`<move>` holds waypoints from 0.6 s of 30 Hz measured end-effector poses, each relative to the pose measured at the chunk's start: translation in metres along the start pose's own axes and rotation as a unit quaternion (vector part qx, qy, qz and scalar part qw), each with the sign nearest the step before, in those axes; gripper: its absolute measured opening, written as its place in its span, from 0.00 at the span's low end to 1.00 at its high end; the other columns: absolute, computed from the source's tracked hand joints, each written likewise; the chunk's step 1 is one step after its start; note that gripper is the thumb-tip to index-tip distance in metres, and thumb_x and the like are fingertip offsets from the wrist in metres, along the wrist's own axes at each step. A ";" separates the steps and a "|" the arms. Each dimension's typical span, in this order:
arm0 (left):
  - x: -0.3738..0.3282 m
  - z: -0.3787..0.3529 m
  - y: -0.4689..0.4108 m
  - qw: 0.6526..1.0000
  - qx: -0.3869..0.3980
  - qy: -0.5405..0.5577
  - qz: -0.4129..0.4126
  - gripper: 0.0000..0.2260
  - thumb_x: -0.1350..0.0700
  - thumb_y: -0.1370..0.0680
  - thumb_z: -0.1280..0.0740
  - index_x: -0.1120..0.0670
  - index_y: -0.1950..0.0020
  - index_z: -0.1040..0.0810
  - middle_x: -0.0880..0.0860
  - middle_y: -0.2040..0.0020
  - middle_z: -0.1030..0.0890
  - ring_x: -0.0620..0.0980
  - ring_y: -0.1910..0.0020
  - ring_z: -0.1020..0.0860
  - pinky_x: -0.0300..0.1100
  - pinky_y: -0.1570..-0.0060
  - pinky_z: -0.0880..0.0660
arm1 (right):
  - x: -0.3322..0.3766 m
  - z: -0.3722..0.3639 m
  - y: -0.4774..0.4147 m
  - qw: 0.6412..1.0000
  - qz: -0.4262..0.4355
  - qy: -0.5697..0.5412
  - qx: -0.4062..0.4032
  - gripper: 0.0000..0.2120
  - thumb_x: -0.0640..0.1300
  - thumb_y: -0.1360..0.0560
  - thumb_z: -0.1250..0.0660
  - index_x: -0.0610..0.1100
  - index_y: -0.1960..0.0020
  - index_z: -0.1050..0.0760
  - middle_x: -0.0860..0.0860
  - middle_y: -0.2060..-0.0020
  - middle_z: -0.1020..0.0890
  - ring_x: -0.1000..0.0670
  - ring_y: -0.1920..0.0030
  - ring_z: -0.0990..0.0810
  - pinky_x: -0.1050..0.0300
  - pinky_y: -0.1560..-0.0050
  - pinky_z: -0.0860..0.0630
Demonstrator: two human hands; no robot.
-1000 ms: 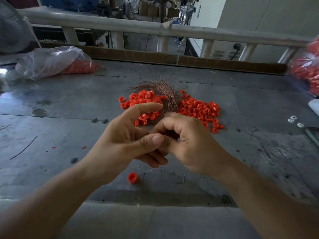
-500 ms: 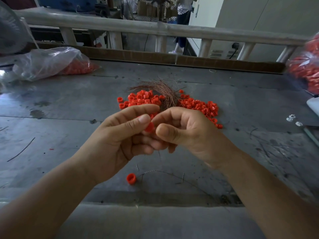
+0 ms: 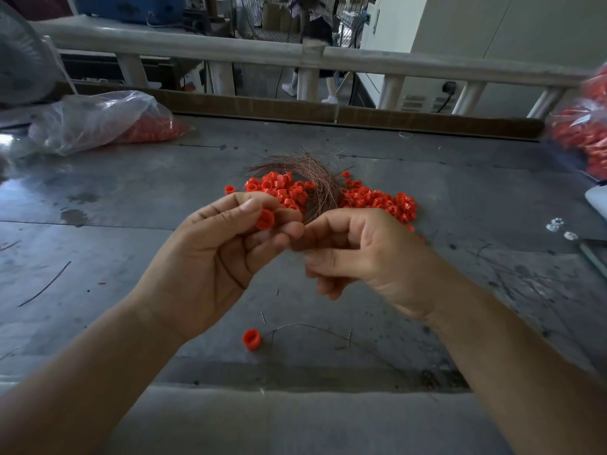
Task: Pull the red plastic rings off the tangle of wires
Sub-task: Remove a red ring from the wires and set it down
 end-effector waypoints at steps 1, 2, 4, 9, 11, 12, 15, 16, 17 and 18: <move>-0.002 0.001 0.000 1.000 -0.004 -0.004 -0.005 0.05 0.57 0.39 0.32 0.56 0.68 0.18 0.56 0.64 0.17 0.46 0.66 0.18 0.31 0.69 0.23 | 0.000 0.004 0.000 1.000 0.002 -0.001 -0.014 0.05 0.35 0.28 0.34 0.44 0.58 0.23 0.53 0.74 0.21 0.57 0.75 0.24 0.66 0.75 0.28; -0.003 0.003 -0.001 1.000 -0.008 -0.020 -0.010 0.03 0.57 0.40 0.31 0.55 0.69 0.19 0.55 0.64 0.17 0.45 0.67 0.18 0.30 0.69 0.24 | 0.001 0.009 0.000 1.000 0.005 0.003 -0.030 0.04 0.36 0.28 0.34 0.43 0.59 0.23 0.53 0.75 0.22 0.57 0.76 0.25 0.66 0.77 0.30; -0.003 0.006 -0.001 0.996 -0.012 -0.091 -0.011 0.04 0.60 0.44 0.28 0.55 0.71 0.20 0.54 0.68 0.19 0.45 0.69 0.19 0.31 0.70 0.24 | 0.002 0.018 0.000 0.998 0.013 0.037 -0.054 0.05 0.36 0.28 0.34 0.43 0.61 0.22 0.54 0.75 0.23 0.58 0.75 0.26 0.66 0.78 0.31; -0.003 0.019 -0.001 0.943 -0.052 -0.329 -0.010 0.06 0.57 0.43 0.27 0.56 0.68 0.20 0.52 0.71 0.20 0.49 0.72 0.19 0.35 0.72 0.24 | -0.006 0.023 0.000 0.978 -0.017 0.206 -0.028 0.06 0.40 0.30 0.30 0.49 0.63 0.19 0.56 0.74 0.22 0.59 0.71 0.25 0.65 0.68 0.25; -0.003 0.020 -0.002 0.874 -0.040 -0.484 -0.026 0.07 0.53 0.41 0.25 0.50 0.65 0.19 0.49 0.70 0.19 0.45 0.71 0.21 0.36 0.70 0.24 | -0.012 0.021 -0.001 0.967 -0.037 0.253 -0.006 0.06 0.41 0.31 0.28 0.50 0.63 0.20 0.57 0.71 0.19 0.61 0.68 0.23 0.68 0.65 0.25; 0.000 0.019 -0.003 0.841 -0.025 -0.540 -0.020 0.07 0.53 0.40 0.25 0.47 0.65 0.19 0.47 0.69 0.19 0.42 0.72 0.22 0.36 0.69 0.25 | -0.014 0.020 -0.001 0.961 -0.044 0.272 0.004 0.06 0.41 0.31 0.28 0.51 0.63 0.20 0.59 0.70 0.19 0.63 0.68 0.23 0.71 0.65 0.27; 0.011 0.020 -0.004 0.796 0.015 -0.606 0.010 0.07 0.55 0.36 0.24 0.47 0.70 0.20 0.43 0.72 0.21 0.37 0.75 0.26 0.29 0.73 0.31 | -0.023 0.012 -0.003 0.940 -0.062 0.334 0.029 0.08 0.41 0.32 0.27 0.52 0.65 0.22 0.62 0.73 0.22 0.66 0.68 0.24 0.74 0.67 0.30; 0.014 0.021 -0.004 0.787 0.021 -0.616 0.017 0.08 0.55 0.35 0.24 0.48 0.72 0.21 0.41 0.74 0.22 0.36 0.76 0.27 0.28 0.74 0.32 | -0.026 0.009 -0.003 0.933 -0.064 0.353 0.037 0.08 0.42 0.32 0.27 0.51 0.65 0.23 0.61 0.73 0.22 0.66 0.68 0.25 0.74 0.67 0.30; 0.016 0.022 -0.005 0.779 0.024 -0.626 0.024 0.08 0.55 0.35 0.24 0.47 0.72 0.21 0.41 0.74 0.23 0.35 0.76 0.28 0.27 0.74 0.33 | -0.029 0.007 -0.004 0.926 -0.065 0.368 0.044 0.07 0.42 0.32 0.27 0.51 0.65 0.23 0.60 0.72 0.22 0.66 0.68 0.24 0.74 0.67 0.30; 0.018 0.024 -0.006 0.773 0.030 -0.633 0.033 0.07 0.54 0.36 0.24 0.46 0.71 0.20 0.40 0.75 0.23 0.35 0.76 0.28 0.27 0.75 0.34 | -0.032 0.005 -0.005 0.921 -0.068 0.380 0.052 0.06 0.42 0.32 0.27 0.51 0.64 0.23 0.59 0.71 0.22 0.65 0.67 0.24 0.74 0.66 0.29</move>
Point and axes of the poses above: each hand's wrist, its own y-axis away from the middle knuckle, its own z-axis out of the back of the hand, x = y × z, the point moved 8 cm from there along -y, towards the middle knuckle
